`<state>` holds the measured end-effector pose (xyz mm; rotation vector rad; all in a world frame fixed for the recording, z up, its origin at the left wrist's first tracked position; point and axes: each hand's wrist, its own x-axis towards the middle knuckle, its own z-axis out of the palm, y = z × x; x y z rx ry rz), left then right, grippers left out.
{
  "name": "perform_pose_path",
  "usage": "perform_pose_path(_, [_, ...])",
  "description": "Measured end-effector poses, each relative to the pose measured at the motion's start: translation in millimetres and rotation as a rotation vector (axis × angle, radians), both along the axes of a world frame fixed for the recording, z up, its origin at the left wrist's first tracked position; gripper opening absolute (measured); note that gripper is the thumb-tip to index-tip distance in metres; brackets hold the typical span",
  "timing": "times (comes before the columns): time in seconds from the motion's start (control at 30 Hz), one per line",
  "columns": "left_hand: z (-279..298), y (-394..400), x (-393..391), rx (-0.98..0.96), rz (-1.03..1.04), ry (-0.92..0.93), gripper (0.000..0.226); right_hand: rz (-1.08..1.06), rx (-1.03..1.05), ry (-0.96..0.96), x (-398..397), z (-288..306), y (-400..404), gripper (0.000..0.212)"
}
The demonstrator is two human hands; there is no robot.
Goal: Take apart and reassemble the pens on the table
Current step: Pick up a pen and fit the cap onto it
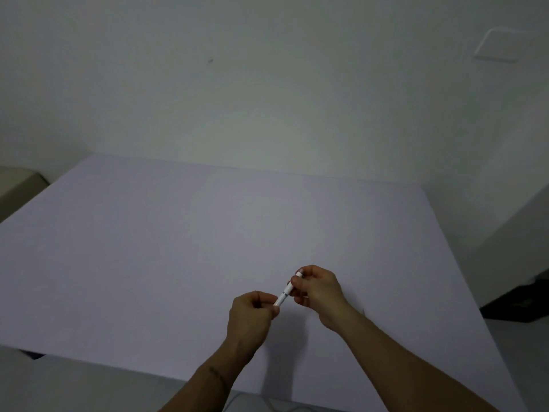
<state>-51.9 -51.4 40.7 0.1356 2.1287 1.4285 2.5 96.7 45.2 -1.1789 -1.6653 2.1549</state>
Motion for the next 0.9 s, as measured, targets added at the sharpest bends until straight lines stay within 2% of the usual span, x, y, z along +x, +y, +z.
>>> perform_pose_path(0.27, [-1, 15, 16, -0.021, 0.032, 0.026, 0.017, -0.022, 0.01, -0.013, 10, -4, 5, 0.008])
perform_pose_path(0.47, [-1, 30, 26, -0.002, -0.033, 0.092, 0.01, -0.076, -0.21, 0.021, 29, -9, 17, 0.01])
perform_pose_path(0.6, [-5, 44, 35, -0.003, -0.071, 0.133, 0.007, -0.095, -0.176, -0.063, 34, -18, 16, 0.014])
perform_pose_path(0.67, [-11, 46, 40, -0.046, -0.12, 0.156, 0.007, -0.1, -0.088, -0.108, 35, -24, 21, 0.015])
perform_pose_path(0.73, [-22, 42, 44, -0.113, -0.161, 0.174, 0.009, -0.047, 0.097, -0.196, 38, -32, 27, 0.019])
perform_pose_path(0.83, [-42, 31, 49, -0.233, -0.207, 0.206, 0.013, 0.148, 0.429, -0.394, 45, -47, 33, 0.027])
perform_pose_path(0.9, [-52, 24, 51, -0.299, -0.229, 0.227, 0.016, 0.27, 0.543, -0.458, 47, -58, 33, 0.03])
